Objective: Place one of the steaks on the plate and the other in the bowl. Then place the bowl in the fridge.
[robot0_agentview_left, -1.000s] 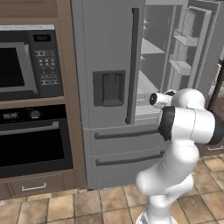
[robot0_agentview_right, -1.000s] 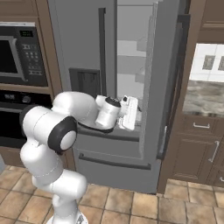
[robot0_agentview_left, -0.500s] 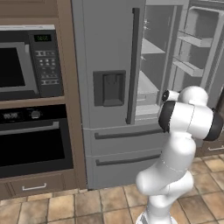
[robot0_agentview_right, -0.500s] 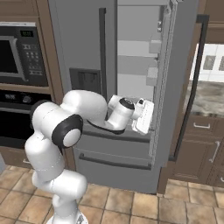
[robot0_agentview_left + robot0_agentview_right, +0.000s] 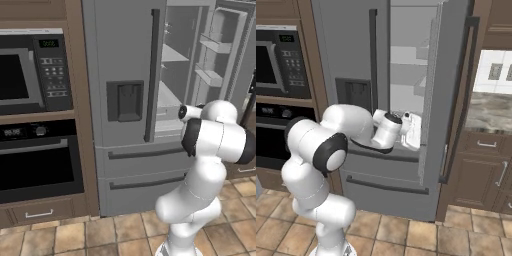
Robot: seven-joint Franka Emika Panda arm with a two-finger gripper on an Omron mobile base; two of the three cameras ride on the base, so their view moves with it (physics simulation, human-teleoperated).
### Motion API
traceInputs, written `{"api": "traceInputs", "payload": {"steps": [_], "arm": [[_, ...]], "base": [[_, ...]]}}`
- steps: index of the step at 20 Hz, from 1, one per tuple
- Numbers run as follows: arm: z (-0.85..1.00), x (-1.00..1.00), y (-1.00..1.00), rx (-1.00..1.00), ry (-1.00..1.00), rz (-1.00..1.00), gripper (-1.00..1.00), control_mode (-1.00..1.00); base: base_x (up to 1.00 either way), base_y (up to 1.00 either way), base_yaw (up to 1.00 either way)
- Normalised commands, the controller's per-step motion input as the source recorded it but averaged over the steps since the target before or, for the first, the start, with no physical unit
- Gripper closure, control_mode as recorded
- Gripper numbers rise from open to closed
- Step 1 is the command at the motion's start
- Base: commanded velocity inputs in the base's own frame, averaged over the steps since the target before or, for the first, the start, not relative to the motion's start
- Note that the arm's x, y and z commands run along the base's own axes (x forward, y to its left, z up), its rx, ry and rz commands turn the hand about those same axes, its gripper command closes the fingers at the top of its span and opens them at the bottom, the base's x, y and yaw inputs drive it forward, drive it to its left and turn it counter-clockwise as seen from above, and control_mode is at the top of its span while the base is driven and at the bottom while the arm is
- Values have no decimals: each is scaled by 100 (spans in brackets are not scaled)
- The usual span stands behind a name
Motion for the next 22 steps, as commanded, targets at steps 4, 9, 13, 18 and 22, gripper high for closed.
{"api": "traceInputs", "payload": {"steps": [4,9,13,18,22], "arm": [[34,1,-16,-12,77,8,-100,-100],[35,0,0,-9,62,0,-100,-100],[19,-17,4,-8,43,0,-100,-100],[1,-81,25,-1,-4,-9,-100,-100],[0,-80,21,0,-33,-5,-100,-100]], "base": [[0,0,0],[0,0,0],[0,0,0],[0,0,0],[0,0,0]]}}
